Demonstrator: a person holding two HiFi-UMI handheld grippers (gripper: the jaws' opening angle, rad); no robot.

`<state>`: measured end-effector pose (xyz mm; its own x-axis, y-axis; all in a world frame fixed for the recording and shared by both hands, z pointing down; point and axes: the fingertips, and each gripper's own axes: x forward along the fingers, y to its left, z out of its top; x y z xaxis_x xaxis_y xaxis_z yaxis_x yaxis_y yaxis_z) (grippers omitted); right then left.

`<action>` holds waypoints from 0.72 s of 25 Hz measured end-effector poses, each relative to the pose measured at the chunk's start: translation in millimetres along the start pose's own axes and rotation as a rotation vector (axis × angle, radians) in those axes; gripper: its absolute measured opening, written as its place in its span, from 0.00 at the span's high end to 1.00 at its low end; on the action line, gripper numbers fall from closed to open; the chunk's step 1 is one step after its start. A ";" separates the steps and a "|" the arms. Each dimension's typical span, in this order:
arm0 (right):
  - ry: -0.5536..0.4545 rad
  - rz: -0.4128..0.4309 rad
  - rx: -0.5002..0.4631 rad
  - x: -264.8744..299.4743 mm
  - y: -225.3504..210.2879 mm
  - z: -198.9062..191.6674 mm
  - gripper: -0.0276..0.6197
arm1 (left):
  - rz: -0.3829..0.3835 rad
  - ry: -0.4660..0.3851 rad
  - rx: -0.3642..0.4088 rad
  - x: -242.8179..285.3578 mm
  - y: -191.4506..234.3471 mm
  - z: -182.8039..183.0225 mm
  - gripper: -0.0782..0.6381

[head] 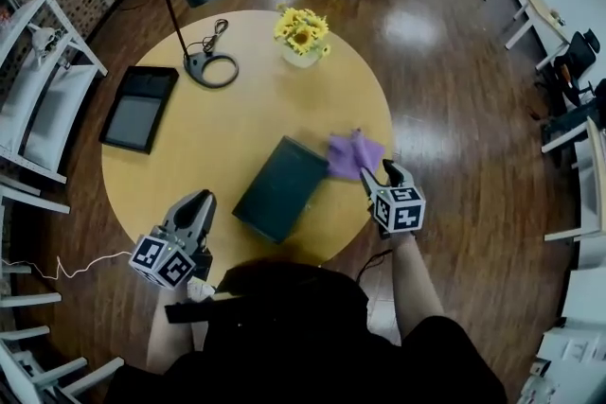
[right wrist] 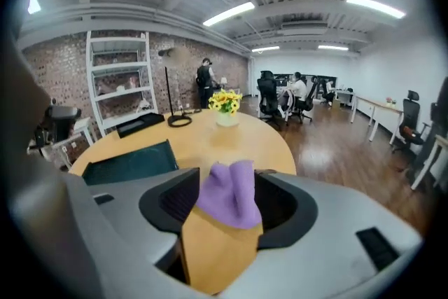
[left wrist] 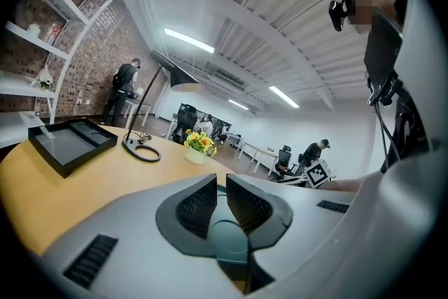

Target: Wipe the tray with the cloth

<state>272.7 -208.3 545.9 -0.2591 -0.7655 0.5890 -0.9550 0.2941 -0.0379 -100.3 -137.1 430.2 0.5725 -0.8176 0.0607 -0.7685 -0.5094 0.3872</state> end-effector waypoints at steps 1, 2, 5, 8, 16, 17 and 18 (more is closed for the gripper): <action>0.050 0.000 -0.018 13.3 -0.4 -9.8 0.59 | 0.013 -0.003 -0.002 -1.4 1.0 -0.2 0.84; 0.097 0.001 -0.031 26.6 -0.4 -20.0 0.59 | 0.027 -0.006 -0.006 -3.3 1.7 -0.4 0.84; 0.214 -0.025 -0.062 61.6 -5.1 -44.8 0.49 | 0.067 -0.007 -0.016 -9.4 2.2 -1.4 0.84; 0.267 -0.063 -0.068 86.2 -11.7 -51.7 0.39 | 0.105 0.005 -0.013 -15.4 1.8 -2.6 0.84; 0.397 -0.065 0.021 121.4 -10.6 -72.4 0.43 | 0.187 0.008 -0.048 -34.8 11.8 -11.8 0.84; 0.402 -0.058 0.015 122.0 -8.2 -72.9 0.43 | 0.191 0.003 -0.057 -35.3 14.1 -12.8 0.84; 0.406 -0.049 -0.001 122.2 -5.0 -72.4 0.46 | 0.193 -0.002 -0.067 -34.9 16.2 -13.2 0.84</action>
<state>256.3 -261.9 676.4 -0.1353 -0.4903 0.8610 -0.9646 0.2636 -0.0014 -129.0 -113.3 446.5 0.4160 -0.8989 0.1375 -0.8428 -0.3243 0.4294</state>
